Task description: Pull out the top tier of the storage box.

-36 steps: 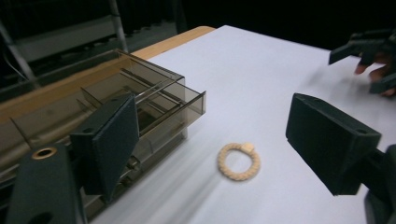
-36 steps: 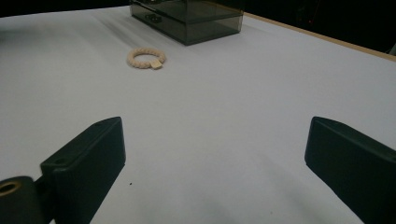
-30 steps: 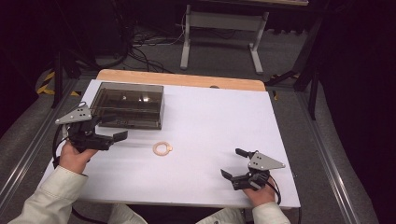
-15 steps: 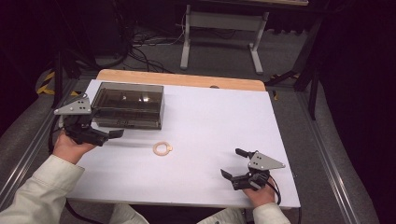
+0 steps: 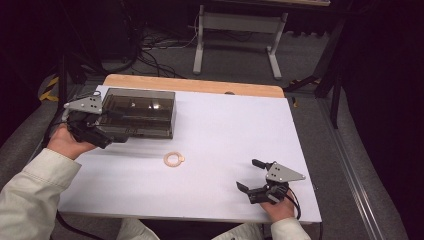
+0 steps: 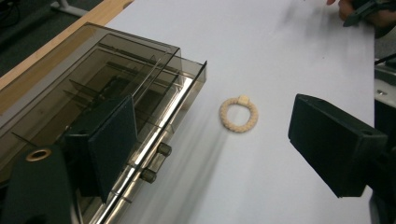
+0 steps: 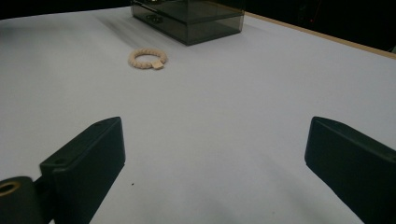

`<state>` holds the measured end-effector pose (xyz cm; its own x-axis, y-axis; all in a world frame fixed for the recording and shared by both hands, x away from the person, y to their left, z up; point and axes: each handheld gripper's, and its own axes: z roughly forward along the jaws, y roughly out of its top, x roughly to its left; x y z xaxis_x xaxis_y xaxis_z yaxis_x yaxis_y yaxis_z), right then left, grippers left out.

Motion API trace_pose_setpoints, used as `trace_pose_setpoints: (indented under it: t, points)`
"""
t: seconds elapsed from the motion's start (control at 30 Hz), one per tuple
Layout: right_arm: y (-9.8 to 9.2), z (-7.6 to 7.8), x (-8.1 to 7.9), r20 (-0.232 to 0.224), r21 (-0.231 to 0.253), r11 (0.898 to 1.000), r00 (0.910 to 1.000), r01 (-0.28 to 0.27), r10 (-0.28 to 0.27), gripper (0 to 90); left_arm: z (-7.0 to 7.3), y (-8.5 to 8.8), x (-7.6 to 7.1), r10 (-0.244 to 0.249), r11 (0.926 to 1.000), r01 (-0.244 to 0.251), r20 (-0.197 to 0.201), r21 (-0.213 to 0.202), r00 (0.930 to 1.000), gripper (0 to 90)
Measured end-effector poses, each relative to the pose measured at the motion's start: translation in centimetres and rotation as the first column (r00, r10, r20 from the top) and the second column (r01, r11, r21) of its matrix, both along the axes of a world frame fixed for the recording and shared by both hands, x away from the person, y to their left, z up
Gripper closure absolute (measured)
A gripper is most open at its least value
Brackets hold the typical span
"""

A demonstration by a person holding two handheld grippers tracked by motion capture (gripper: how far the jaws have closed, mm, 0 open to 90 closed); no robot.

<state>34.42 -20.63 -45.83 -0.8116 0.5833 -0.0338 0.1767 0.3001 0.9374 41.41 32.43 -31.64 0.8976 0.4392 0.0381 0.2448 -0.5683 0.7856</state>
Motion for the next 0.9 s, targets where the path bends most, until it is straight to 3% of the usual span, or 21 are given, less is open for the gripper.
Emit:
trace_pose_setpoints:
  t: [0.13,0.4,0.63,0.73,0.9]
  points:
    - [0.0,0.0,0.0,0.003,-0.002,1.000,1.0000,-0.001,0.001,5.5,0.3,-0.2,0.3,0.003,0.9966,-0.006,0.035,0.082,0.9994,16.5]
    - [0.0,0.0,0.0,0.001,-0.007,1.000,1.0000,0.001,-0.001,5.5,0.6,-0.4,0.9,-0.012,0.9860,0.005,0.043,0.167,0.9990,23.1]
    - [0.0,0.0,0.0,0.001,-0.002,1.000,1.0000,0.002,-0.002,5.4,0.3,-0.4,1.9,-0.009,0.9647,-0.005,0.054,0.263,0.9985,23.4]
    - [0.0,0.0,0.0,0.001,-0.001,1.000,1.0000,0.002,-0.002,5.4,0.4,-0.3,2.2,-0.004,0.9599,-0.012,0.056,0.280,0.9984,24.8]
    - [0.0,0.0,0.0,0.001,-0.002,1.000,1.0000,0.002,-0.002,5.4,0.5,0.0,2.3,0.002,0.9635,-0.019,0.062,0.267,0.9981,25.6]
